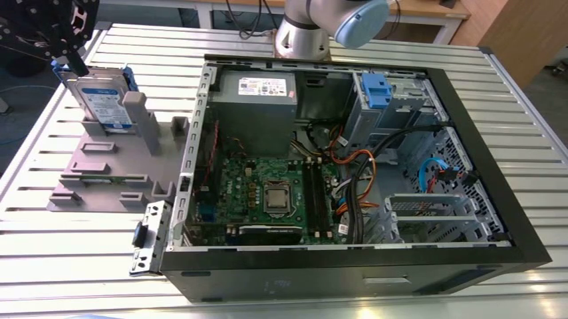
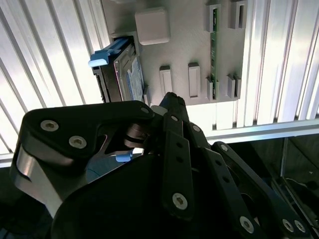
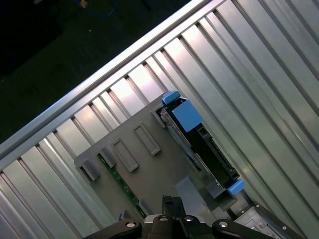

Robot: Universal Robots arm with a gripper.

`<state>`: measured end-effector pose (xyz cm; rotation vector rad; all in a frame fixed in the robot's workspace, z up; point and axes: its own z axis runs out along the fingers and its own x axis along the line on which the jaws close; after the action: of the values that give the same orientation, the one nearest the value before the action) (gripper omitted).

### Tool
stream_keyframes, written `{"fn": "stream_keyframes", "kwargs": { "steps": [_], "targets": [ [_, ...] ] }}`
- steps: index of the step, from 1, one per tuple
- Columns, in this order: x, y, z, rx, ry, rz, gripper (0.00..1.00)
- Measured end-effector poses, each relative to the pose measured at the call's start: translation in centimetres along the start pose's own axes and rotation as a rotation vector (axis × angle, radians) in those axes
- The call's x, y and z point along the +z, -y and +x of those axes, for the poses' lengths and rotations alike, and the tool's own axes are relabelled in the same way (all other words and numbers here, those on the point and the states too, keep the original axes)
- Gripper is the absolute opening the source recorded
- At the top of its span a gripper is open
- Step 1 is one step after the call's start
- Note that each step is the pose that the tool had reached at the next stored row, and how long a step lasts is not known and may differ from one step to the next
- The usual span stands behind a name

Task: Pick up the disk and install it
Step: 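Pick up the disk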

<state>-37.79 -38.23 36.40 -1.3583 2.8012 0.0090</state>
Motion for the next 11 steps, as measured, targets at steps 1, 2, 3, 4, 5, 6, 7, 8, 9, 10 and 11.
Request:
{"fn": "stream_keyframes", "kwargs": {
  "steps": [1, 2, 3, 4, 5, 6, 7, 8, 9, 10, 11],
  "targets": [
    [0.0, 0.0, 0.0, -0.001, 0.0, -0.0001, 0.11],
    [0.0, 0.0, 0.0, -0.001, 0.0, -0.0001, 0.11],
    [0.0, 0.0, 0.0, -0.002, 0.0, -0.0001, 0.11],
    [0.0, 0.0, 0.0, -0.003, 0.0, -0.0001, 0.11],
    [0.0, 0.0, 0.0, -0.004, 0.0, -0.0001, 0.11],
    [0.0, 0.0, 0.0, -0.004, 0.0, -0.0002, 0.11],
    [0.0, 0.0, 0.0, -0.005, 0.0, -0.0002, 0.11],
    [0.0, 0.0, 0.0, -0.006, 0.0001, -0.0002, 0.11],
    [0.0, 0.0, 0.0, -0.007, 0.0001, -0.0002, 0.11],
    [0.0, 0.0, 0.0, -0.007, 0.0, -0.0002, 0.11],
    [0.0, 0.0, 0.0, -0.008, 0.0001, -0.0002, 0.11]
  ]
}}
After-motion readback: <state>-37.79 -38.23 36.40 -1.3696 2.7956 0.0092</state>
